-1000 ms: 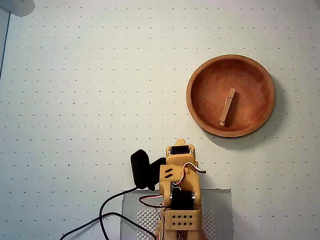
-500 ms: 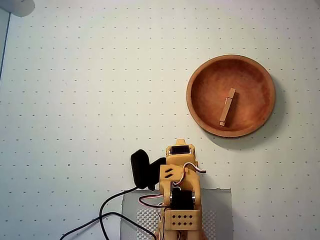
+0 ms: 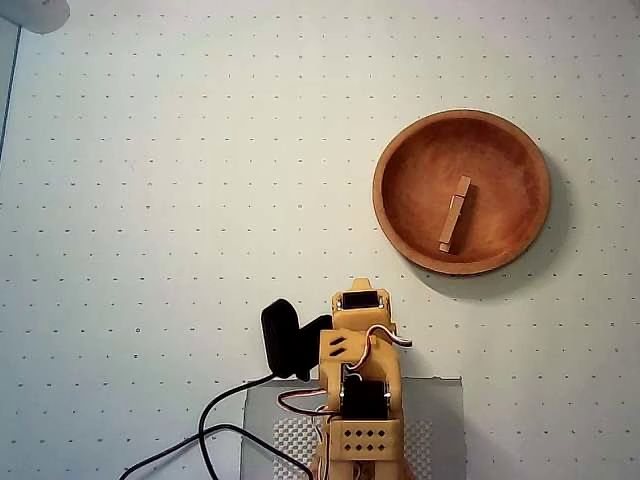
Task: Grasp a clothespin and put it in the bowl.
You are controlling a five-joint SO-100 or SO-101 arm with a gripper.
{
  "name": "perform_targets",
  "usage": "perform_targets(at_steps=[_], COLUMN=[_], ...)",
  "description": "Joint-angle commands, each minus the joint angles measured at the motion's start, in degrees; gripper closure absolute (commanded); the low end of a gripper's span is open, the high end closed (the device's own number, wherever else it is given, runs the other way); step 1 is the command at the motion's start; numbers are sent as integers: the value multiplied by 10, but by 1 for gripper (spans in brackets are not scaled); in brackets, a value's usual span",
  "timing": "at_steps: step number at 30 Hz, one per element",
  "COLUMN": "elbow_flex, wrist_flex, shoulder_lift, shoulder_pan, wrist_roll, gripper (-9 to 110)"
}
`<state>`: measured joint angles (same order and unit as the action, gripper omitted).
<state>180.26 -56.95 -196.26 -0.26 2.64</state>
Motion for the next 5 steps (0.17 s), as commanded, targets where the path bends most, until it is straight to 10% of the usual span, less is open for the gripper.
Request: perform_targets(at_steps=[1,5], elbow_flex=[-13,-13], wrist_flex=[0,0], shoulder_lift=[-9,-9], shoulder_pan=[4,4], wrist_roll=[3,3], gripper=[105,105])
